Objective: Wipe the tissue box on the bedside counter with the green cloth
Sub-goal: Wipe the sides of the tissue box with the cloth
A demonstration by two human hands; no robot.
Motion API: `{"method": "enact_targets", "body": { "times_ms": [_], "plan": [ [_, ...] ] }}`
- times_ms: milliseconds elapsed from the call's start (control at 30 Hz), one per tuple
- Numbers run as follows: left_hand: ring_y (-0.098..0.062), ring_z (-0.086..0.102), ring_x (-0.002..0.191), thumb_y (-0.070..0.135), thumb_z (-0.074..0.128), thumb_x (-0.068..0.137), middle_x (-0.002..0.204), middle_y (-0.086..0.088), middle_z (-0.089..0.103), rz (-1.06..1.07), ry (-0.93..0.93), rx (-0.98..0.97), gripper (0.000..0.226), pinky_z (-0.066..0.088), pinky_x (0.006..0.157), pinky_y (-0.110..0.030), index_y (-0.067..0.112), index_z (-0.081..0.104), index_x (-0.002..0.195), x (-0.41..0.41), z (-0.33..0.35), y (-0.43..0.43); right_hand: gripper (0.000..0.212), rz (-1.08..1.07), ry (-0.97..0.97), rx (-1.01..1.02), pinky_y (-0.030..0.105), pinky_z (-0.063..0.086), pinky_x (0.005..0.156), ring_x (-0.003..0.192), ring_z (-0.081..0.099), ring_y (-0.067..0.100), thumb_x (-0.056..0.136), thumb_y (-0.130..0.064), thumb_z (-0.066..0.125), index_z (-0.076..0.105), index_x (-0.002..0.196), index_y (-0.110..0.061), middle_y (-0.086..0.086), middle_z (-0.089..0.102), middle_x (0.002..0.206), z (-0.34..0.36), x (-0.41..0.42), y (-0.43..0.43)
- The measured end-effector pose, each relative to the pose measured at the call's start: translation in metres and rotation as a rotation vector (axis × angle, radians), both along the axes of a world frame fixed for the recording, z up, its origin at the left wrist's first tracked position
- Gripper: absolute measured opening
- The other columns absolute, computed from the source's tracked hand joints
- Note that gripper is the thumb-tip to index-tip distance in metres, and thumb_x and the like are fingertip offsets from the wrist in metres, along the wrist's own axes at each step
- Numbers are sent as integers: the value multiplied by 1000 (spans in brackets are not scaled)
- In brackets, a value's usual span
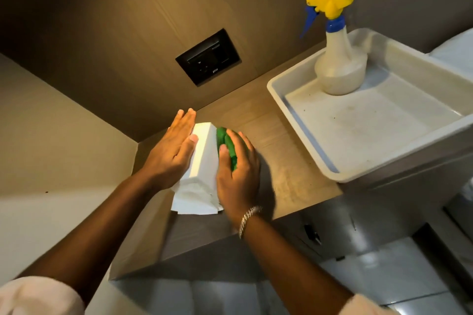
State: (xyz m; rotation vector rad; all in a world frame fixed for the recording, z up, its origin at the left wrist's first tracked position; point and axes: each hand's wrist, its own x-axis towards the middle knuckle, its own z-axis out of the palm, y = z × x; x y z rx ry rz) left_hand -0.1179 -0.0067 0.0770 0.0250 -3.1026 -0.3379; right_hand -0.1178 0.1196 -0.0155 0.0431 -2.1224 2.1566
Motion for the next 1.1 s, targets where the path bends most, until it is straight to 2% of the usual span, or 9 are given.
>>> {"method": "enact_targets", "body": {
  "times_ms": [167,333,433,500,567,733,867,967,1100],
  "plan": [
    [-8,9,147,46,25,91,159,0,22,10,71,53,66,12,117,-28,15,23,149,-1,0,0,39,-19,16,119,45,38,107,132,41,14,95,-33,47,47,134,-35,-7,45,146,-9,80,7],
    [-25,45,133,41,43,86,142,-12,51,-49,323,226,60,29,115,-44,8,50,135,13,12,8,43,120,78,112,2,26,101,129,39,-4,90,-31,55,47,127,-50,-20,43,142,-3,134,20],
    [-16,19,145,67,45,74,157,-2,26,-172,-30,238,88,5,120,-45,20,29,147,16,29,-6,42,64,65,91,8,35,100,123,47,-6,85,-25,63,58,122,-44,-18,54,134,-7,148,36],
    [-12,1,147,77,52,63,161,7,1,-204,-360,125,113,1,120,-41,27,4,151,12,43,-18,39,6,61,87,11,39,100,120,52,-4,84,-17,66,64,118,-36,-13,61,128,-11,148,51],
    [-13,-3,147,72,62,63,162,7,-9,-239,-487,-11,121,2,118,-35,24,-7,150,6,50,-23,38,-25,68,77,11,41,98,116,55,-2,84,-14,68,66,116,-34,-13,64,122,-9,143,62],
    [-26,36,129,82,59,57,148,-8,33,-103,-354,-224,120,35,107,-41,19,14,149,-10,56,-5,40,-7,94,79,3,40,90,108,53,-14,85,-19,67,60,108,-51,-27,62,113,8,116,73],
    [-41,41,129,98,26,49,147,-19,38,214,-243,-335,124,37,96,-49,24,16,149,-12,48,15,36,-8,144,23,6,43,87,102,57,-13,84,-15,67,64,113,-36,-18,65,110,14,88,86],
    [-39,46,126,98,23,47,142,-14,48,450,-318,-289,122,38,87,-47,21,39,140,-21,50,30,35,30,138,-35,13,47,89,105,60,-3,86,-14,65,65,118,-28,-11,67,115,11,70,92],
    [-40,47,125,87,37,66,141,-17,48,595,-569,-85,105,35,106,-53,10,44,137,-33,62,45,34,72,111,-56,2,43,81,105,62,7,86,-17,64,64,119,-26,-8,67,113,8,47,89]
  ]
}}
